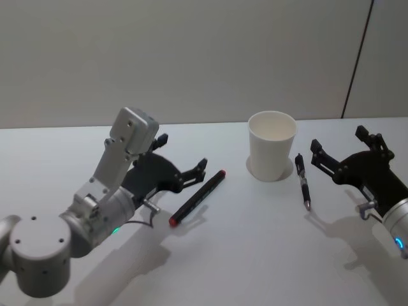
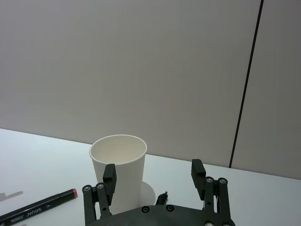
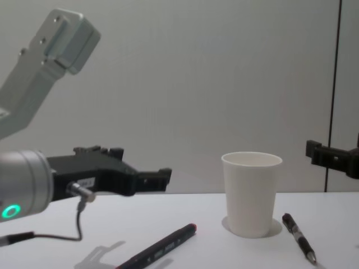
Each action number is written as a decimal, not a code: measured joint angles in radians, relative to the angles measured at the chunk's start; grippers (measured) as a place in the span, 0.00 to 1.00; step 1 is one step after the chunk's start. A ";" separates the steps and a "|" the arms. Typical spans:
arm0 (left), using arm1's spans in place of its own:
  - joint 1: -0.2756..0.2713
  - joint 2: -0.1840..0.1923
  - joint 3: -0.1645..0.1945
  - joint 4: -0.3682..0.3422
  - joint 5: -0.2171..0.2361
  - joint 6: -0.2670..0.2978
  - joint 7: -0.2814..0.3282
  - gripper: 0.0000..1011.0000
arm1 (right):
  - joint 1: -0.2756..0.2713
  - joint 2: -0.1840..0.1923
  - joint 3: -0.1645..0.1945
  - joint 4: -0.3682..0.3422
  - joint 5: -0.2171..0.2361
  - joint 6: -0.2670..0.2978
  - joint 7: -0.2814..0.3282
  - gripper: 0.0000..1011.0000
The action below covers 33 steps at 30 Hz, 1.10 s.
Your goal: Place the pen into the pen holder.
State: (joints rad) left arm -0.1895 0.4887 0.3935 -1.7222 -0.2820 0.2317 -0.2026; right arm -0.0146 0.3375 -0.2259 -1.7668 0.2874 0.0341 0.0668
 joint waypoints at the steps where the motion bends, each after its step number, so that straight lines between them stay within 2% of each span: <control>1: -0.004 -0.010 0.005 0.008 0.007 -0.019 0.016 0.99 | 0.000 0.000 0.000 0.000 0.000 0.000 0.000 0.99; 10: -0.031 -0.068 0.039 0.062 0.052 -0.139 0.122 0.99 | 0.000 0.000 0.000 0.000 0.000 0.000 0.000 0.99; 16: -0.043 -0.097 0.055 0.087 0.074 -0.197 0.174 0.99 | 0.000 0.000 0.000 0.000 0.000 0.000 0.000 0.99; 21: -0.047 -0.105 0.060 0.095 0.081 -0.215 0.189 0.99 | 0.000 0.000 0.000 0.000 0.000 0.000 0.000 0.99; 33: -0.048 -0.107 0.061 0.096 0.082 -0.218 0.192 0.99 | 0.000 0.000 0.000 0.000 0.000 0.000 0.000 0.99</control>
State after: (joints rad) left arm -0.2372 0.3821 0.4543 -1.6261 -0.2003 0.0138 -0.0110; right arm -0.0147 0.3375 -0.2259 -1.7668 0.2874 0.0341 0.0667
